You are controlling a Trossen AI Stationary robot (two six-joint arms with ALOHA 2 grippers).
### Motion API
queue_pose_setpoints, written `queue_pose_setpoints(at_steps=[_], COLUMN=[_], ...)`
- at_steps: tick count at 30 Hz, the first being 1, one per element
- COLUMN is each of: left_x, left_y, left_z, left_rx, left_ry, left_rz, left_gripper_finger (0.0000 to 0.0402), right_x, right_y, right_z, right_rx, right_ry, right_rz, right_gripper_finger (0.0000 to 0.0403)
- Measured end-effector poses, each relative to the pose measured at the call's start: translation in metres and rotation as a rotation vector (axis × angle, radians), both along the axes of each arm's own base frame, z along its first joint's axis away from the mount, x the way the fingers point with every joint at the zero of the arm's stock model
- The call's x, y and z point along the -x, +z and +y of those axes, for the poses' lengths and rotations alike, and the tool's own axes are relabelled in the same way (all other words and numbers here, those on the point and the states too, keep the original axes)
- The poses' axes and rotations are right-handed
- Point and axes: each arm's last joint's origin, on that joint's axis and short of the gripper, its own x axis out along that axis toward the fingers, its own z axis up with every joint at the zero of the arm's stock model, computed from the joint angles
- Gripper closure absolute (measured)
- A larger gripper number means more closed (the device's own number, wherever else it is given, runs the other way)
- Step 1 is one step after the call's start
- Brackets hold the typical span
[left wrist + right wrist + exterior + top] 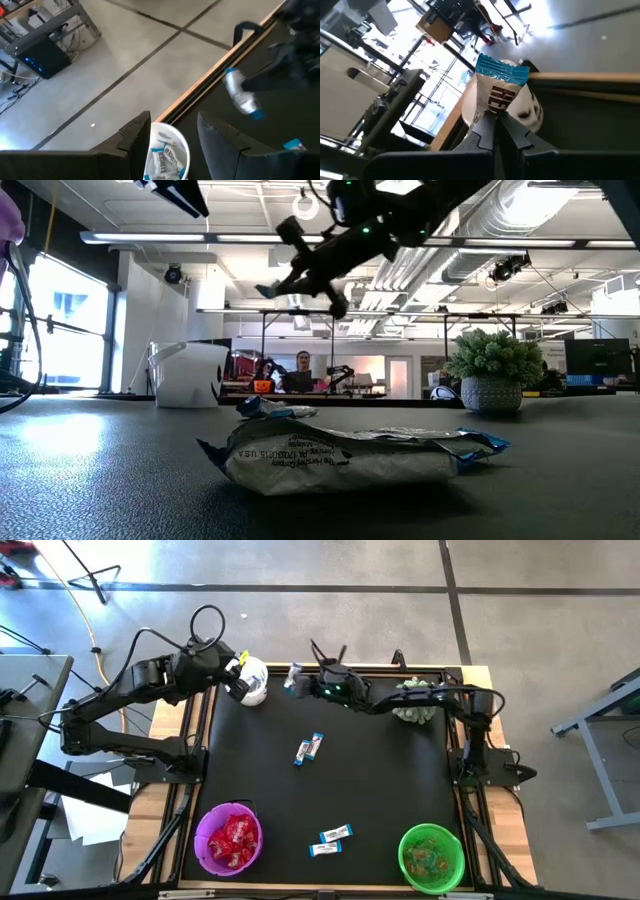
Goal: Sort candy
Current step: Put the white chocolate into the white bucket
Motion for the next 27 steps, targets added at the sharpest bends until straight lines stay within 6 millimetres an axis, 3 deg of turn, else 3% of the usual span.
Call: queue_pose_setpoints(at_steps=[9,15,21,27], left_x=[-0.004,-0.002,0.003,0.008], left_y=[0.006,0.009,0.011,0.014], left_z=[0.001,0.0,-0.001,-0.003], left_rx=[-0.019,-0.025,-0.028,-0.033], left_ry=[-0.002,0.0,0.003,0.003], left_rz=[-0.089,-0.109,-0.132,-0.146], left_gripper_finger=[0.025,0.025,0.025,0.025], right_x=[-0.064,-0.106,-0.126,-0.127], right_y=[0.002,-0.004,-0.001,-0.009], right_z=[-0.042,-0.054,-0.058,-0.064], right_rx=[0.091,0.072,0.125,0.147], right_ry=[0.147,0.292,0.345,0.315], right_rz=[-0.013,-0.007,0.064,0.07], right_gripper_finger=[0.0402,0.0402,0.0402,0.0402])
